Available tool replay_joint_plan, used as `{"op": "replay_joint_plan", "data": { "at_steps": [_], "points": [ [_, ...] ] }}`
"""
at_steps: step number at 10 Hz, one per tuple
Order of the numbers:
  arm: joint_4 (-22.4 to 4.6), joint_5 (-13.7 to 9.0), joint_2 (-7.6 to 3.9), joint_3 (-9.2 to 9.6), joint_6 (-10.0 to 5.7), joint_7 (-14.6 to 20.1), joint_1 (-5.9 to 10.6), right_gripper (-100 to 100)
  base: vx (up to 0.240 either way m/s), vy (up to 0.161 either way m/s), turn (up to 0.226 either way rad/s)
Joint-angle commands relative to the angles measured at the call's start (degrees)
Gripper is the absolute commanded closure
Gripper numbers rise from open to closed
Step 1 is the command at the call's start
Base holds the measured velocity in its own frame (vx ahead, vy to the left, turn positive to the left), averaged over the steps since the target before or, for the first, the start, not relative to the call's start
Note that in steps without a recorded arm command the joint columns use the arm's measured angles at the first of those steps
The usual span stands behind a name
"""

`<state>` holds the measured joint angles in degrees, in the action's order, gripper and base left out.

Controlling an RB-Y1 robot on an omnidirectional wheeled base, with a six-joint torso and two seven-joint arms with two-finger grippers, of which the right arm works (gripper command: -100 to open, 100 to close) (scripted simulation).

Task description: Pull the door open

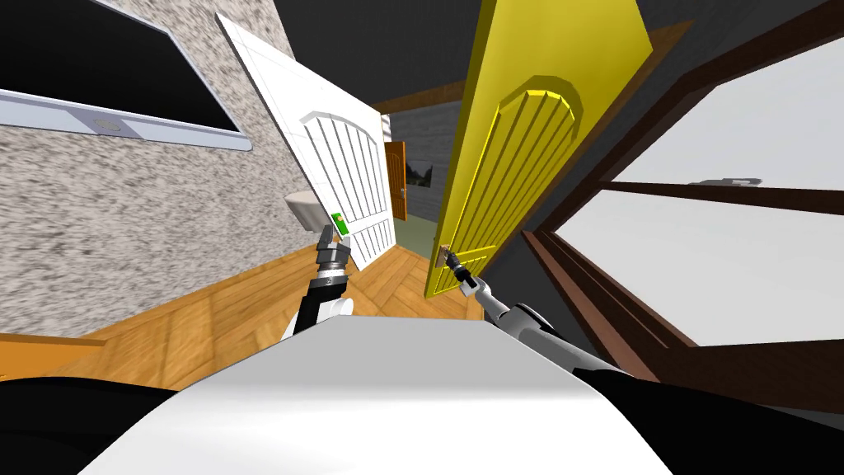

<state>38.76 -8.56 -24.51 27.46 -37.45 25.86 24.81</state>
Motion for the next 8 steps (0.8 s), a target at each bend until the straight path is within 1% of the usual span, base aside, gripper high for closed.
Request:
{"op": "replay_joint_plan", "data": {
  "at_steps": [1,5,7,8],
  "points": [
    [0.50,0.36,-2.18,1.71,-2.34,1.99,-0.30,100,-0.024,-0.008,-0.100],
    [3.11,1.57,-7.63,7.22,-8.02,7.36,-2.13,100,-0.029,-0.014,-0.113],
    [4.25,2.10,-10.04,9.65,-10.53,9.74,-2.93,100,-0.038,-0.030,-0.135],
    [4.72,2.32,-11.02,10.64,-11.56,10.71,-3.26,100,-0.030,-0.028,-0.101]
  ]
}}
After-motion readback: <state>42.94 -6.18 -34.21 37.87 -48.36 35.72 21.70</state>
